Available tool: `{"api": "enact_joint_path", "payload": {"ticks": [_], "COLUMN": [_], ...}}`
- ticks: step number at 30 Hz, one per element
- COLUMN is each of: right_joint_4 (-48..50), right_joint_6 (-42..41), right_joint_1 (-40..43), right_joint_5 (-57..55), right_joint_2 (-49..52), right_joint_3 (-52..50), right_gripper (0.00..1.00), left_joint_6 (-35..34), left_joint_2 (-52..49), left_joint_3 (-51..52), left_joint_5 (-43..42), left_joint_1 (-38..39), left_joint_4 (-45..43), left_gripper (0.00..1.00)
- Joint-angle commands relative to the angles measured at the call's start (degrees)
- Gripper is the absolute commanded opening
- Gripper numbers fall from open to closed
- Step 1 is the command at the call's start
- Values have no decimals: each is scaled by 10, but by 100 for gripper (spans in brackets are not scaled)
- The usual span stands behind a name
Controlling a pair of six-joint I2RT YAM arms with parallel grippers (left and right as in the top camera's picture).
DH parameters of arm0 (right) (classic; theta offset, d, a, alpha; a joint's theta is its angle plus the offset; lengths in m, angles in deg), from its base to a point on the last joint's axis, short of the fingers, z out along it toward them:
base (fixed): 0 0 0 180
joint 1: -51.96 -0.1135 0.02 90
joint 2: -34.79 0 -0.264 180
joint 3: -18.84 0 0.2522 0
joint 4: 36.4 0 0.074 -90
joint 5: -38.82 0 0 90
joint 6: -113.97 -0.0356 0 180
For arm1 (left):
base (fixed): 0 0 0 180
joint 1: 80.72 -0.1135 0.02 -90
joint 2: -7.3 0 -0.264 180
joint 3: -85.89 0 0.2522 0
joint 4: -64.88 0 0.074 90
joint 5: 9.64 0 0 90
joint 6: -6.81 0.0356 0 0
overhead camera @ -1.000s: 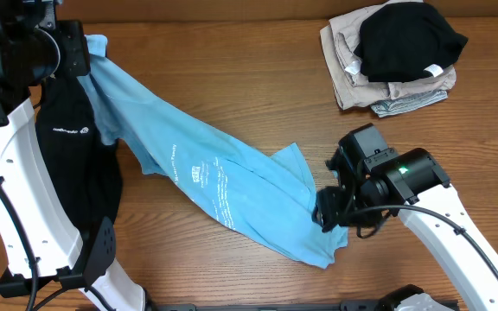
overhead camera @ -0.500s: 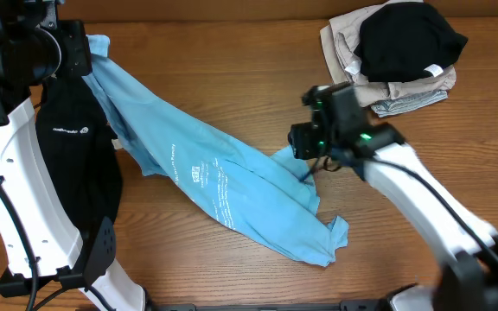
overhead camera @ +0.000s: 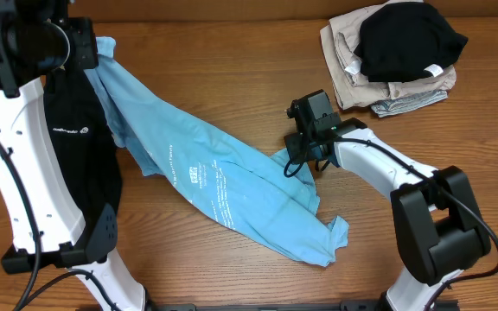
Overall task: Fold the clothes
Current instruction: 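Lift the shirt with both grippers and lay it flat on the table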
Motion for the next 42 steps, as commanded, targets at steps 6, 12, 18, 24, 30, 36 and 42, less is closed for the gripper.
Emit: {"api": "enact_joint_path", "payload": {"ticks": [6, 12, 18, 24, 30, 36, 42], "right_joint_4": [38, 47, 37, -5, -134, -274, -370], "right_joint_6": [12, 6, -28, -45, -49, -34, -25], "right_joint_1": [1, 1, 1, 9, 46, 90, 114], "right_joint_5": [-6, -4, -4, -4, -4, -7, -53], "right_joint_2": [48, 54, 45, -17, -113, -195, -258], "right_joint_3": [5, 6, 7, 51, 188, 353, 473], "right_gripper": [50, 32, 4, 4, 4, 4, 4], "left_joint_6": [10, 10, 9, 9, 9, 9, 10], "left_joint_2": [-21, -21, -21, -21, -9, 41, 120], "left_joint_3": [-2, -2, -2, -2, -9, -50, -78], "left_joint_5": [-6, -4, -4, -5, -4, 1, 66], "left_joint_1": [1, 1, 1, 1, 1, 0, 0], "left_joint_4": [-2, -3, -5, -5, -22, -46, -78], "left_gripper": [4, 4, 4, 4, 4, 4, 4]}}
